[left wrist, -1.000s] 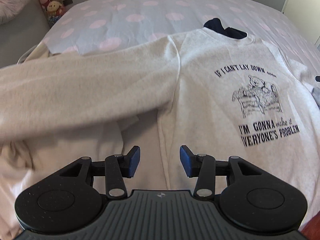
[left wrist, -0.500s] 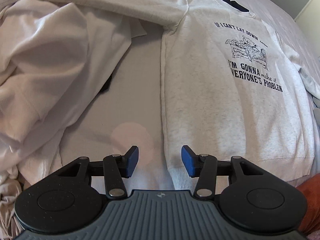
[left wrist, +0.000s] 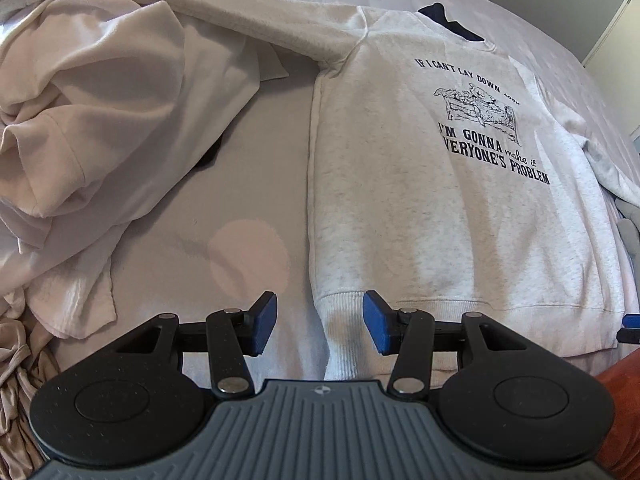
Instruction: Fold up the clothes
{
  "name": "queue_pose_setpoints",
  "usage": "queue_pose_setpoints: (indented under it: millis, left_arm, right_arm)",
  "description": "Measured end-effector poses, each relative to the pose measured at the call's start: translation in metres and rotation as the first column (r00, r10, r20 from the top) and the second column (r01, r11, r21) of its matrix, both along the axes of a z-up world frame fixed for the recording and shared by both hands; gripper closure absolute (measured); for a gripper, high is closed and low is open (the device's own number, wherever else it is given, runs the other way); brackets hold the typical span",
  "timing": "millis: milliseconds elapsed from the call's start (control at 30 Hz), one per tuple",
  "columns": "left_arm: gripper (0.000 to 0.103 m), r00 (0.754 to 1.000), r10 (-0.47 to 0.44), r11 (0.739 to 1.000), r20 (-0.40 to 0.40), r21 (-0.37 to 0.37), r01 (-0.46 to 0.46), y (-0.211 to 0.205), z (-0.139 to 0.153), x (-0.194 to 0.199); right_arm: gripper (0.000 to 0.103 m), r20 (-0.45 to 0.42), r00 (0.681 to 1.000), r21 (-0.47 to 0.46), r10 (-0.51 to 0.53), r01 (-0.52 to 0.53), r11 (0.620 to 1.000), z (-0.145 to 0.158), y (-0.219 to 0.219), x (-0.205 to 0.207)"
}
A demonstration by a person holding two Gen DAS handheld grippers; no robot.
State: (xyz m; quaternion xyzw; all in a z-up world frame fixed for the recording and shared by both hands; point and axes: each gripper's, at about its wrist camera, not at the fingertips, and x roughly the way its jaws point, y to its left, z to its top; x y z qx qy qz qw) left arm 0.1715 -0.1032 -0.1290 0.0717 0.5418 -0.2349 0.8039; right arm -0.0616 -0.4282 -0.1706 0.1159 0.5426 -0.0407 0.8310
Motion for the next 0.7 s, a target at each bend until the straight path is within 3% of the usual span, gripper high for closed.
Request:
queue_pose_setpoints:
  millis: [67,233,333,533,600,633,667,700]
  left_arm:
    - [0.057,1.0,0.005,1.0,0.008,-0.017,-0.004,0.003,-0.001,-0.001]
    - [0.057,0.998,0.059,0.993,-0.037,-0.105,-0.062,0.02,-0.006,0.003]
    - [0.057,0.996,0.069,0.987,-0.059,-0.142,-0.076,0.026,-0.008,0.005]
    - [0.057,0.998,0.045,0.993,-0.055,-0.104,-0.05,0.018,-0.011,0.003]
    - [0.057,0.997,0.049,0.993,-0.051,-0.105,-0.054,0.02,-0.011,0.001]
    - [0.057,0.997,0.051,0.993,-0.049,-0.107,-0.056,0.021,-0.011,0.0]
    - [0.057,0.997,0.05,0.992,-0.05,-0.114,-0.056,0.023,-0.01,0.0]
    - [0.057,0.998,0.05,0.991,-0.05,-0.121,-0.056,0.024,-0.009,-0.001]
  right_arm:
    - [0.045,-0.045,0.995,-0.081,0.091,-0.094,0.992,-0.006,0.023,0.009]
    - [0.044,-0.175,0.953,-0.261,0.247,-0.286,0.922,-0.027,0.057,0.024]
    - [0.044,-0.225,0.939,-0.302,0.26,-0.321,0.898,-0.037,0.061,0.029]
    - [0.045,-0.261,0.925,-0.366,0.277,-0.36,0.858,-0.049,0.07,0.035]
    - [0.059,-0.246,0.929,-0.403,0.276,-0.357,0.842,-0.05,0.072,0.032]
    - [0.09,-0.232,0.935,-0.431,0.268,-0.346,0.834,-0.049,0.073,0.029]
    - [0.097,-0.218,0.94,-0.457,0.261,-0.335,0.824,-0.048,0.073,0.026]
    - [0.098,-0.192,0.948,-0.474,0.253,-0.315,0.822,-0.044,0.073,0.022]
